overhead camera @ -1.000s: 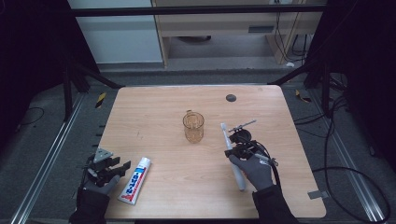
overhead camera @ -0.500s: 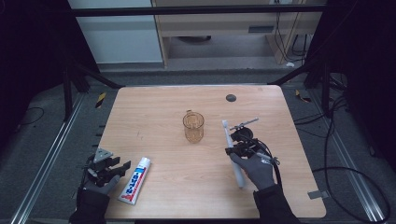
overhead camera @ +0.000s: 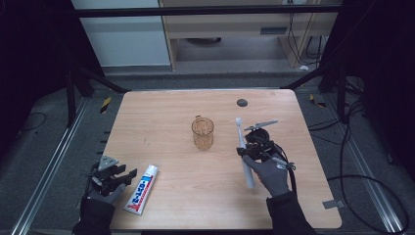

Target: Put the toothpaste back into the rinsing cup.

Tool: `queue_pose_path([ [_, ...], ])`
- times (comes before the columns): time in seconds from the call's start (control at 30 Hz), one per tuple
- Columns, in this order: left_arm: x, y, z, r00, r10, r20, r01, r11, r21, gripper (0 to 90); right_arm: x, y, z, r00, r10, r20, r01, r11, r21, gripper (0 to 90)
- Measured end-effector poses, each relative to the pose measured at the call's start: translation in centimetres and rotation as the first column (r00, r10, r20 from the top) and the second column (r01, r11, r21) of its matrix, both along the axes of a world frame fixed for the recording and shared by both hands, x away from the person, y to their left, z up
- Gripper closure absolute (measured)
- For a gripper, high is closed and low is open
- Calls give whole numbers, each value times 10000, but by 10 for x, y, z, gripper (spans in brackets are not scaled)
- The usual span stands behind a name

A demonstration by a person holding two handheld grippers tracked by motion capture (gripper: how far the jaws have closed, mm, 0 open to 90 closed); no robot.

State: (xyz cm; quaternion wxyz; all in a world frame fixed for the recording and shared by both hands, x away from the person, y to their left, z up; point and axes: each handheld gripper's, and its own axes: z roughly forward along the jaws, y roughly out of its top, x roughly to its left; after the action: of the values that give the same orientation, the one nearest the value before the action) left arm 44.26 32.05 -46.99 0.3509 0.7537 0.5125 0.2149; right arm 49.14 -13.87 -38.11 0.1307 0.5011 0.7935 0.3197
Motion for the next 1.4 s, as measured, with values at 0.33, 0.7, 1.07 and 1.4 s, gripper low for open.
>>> queue_pose_path([
  [0.33, 0, 0, 0, 10000, -5, -13, 5, 10000, -6, 468, 2, 1, 22, 9931, -170, 1156, 102, 9982, 593, 679],
  [0.7, 1, 1, -1, 10000, 14, 15, -14, 10000, -38, 468, 7, 3, 33, 9749, -494, 2170, 261, 9937, 1090, 680],
  [1.07, 1, 1, -1, 10000, 23, 14, -23, 10000, -36, 469, 14, 3, 40, 9516, -880, 2946, 394, 9852, 1670, 679],
  [1.4, 1, 2, -1, 10000, 26, -18, -26, 10000, 5, 469, 21, 5, 45, 9229, -1192, 3661, 395, 9752, 2180, 679],
])
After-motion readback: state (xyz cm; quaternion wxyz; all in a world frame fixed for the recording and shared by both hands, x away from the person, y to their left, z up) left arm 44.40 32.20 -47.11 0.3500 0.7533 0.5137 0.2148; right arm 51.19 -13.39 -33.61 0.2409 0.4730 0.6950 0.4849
